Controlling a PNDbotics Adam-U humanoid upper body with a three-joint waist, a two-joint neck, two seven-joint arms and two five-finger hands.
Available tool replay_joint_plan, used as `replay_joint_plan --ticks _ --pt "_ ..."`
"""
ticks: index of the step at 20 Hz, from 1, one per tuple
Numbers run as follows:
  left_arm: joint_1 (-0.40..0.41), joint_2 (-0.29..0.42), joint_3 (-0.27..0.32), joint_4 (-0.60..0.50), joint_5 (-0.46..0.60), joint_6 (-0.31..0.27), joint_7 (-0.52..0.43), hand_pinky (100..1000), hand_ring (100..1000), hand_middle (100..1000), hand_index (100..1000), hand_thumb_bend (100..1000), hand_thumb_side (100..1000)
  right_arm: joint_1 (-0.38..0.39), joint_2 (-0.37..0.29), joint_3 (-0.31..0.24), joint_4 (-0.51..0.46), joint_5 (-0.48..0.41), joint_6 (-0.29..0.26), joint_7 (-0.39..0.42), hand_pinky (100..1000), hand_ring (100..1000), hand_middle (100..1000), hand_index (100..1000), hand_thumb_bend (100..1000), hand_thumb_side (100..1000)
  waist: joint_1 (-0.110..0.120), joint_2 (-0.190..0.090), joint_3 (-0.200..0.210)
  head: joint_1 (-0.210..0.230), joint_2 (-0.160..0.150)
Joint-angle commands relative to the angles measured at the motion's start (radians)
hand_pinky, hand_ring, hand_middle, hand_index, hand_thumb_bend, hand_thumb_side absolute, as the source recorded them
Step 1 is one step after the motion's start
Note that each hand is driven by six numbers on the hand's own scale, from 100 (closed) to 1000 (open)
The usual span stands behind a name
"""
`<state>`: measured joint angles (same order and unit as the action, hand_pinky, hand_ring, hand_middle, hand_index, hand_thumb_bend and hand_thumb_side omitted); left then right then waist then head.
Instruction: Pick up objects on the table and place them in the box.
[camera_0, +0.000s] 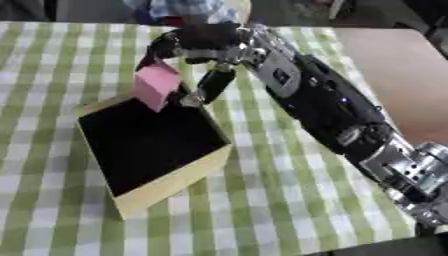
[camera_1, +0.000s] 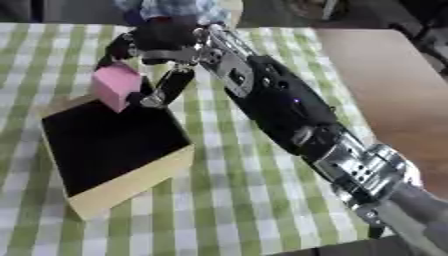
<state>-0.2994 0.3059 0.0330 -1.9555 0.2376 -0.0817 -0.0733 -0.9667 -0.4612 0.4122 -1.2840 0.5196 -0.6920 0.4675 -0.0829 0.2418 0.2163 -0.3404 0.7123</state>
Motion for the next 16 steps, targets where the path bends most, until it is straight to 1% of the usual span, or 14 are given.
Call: replay_joint_plan --ticks 1,4,7,12,16 --pt "-0.006 0.015 0.009 -0.015 -0.004 0.000 0.005 936 756 827 796 226 955 -0.007 -0.038 0.024 -0.077 -0.045 -0.174 0.198 750 803 645 812 100 301 0.004 -0.021 0.000 0.005 -0.007" --pt "-0.007 0.014 0.009 -0.016 -0.004 0.000 0.005 936 756 827 796 227 955 0.010 -0.026 0.052 -0.090 -0.068 -0.170 0.244 747 802 642 812 100 343 0.003 -0.020 0.000 0.005 -0.007" --pt "-0.008 0.013 0.008 -0.016 -0.003 0.001 0.005 935 755 827 795 227 954 0.023 0.002 0.070 -0.064 -0.074 -0.170 0.292 745 802 641 812 100 365 0.002 -0.020 0.004 0.002 -0.012" --pt "-0.009 0.010 0.008 -0.016 -0.003 0.001 0.005 935 755 827 795 226 955 0.036 0.055 0.072 0.018 -0.043 -0.181 0.345 743 802 642 814 100 406 0.005 -0.018 0.015 -0.001 -0.014" --pt "-0.008 0.009 0.008 -0.016 -0.003 0.001 0.005 935 755 827 795 227 960 0.041 0.078 0.066 0.065 -0.003 -0.204 0.353 746 805 654 824 100 438 0.006 -0.017 0.011 -0.001 -0.012"
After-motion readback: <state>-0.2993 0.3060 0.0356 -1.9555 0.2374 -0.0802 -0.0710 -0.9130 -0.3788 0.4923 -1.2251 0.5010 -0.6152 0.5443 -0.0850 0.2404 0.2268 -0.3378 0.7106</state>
